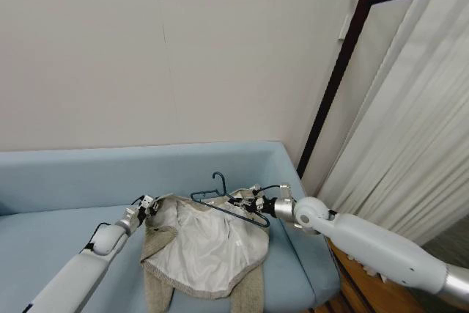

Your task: Pick up the clothes from the sofa and hang them on the clothes hanger.

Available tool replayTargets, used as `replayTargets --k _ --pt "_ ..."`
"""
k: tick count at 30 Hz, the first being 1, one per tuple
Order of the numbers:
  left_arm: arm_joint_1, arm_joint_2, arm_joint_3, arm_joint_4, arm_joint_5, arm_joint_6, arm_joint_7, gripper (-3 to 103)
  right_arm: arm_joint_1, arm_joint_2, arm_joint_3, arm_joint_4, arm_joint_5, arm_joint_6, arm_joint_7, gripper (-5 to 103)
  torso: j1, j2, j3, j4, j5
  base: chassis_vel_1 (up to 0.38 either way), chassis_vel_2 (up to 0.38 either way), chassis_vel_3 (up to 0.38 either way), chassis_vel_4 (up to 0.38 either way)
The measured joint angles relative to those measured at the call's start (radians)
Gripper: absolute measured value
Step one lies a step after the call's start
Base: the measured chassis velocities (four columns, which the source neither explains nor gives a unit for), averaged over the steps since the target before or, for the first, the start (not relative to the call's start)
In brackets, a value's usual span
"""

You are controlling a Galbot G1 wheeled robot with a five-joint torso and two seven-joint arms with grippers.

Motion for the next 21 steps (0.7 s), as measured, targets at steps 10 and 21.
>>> replayTargets --k 10,21 --pt "0.125 0.049 -0.067 -0.176 -0.042 0.034 -0.040 0 -0.011 0.142 -0.024 -0.040 -0.006 -0.022 0.035 8 0.000 0.000 0.000 0.0001 0.0000 0.000 0.000 0.000 0.000" --pt "0.207 0.093 -0.120 -0.310 -0.058 0.053 -0.050 0 0.008 0.258 -0.017 -0.122 -0.009 -0.019 0.055 8 0.000 0.000 0.000 -0.0003 -0.0001 0.000 0.000 0.000 0.000"
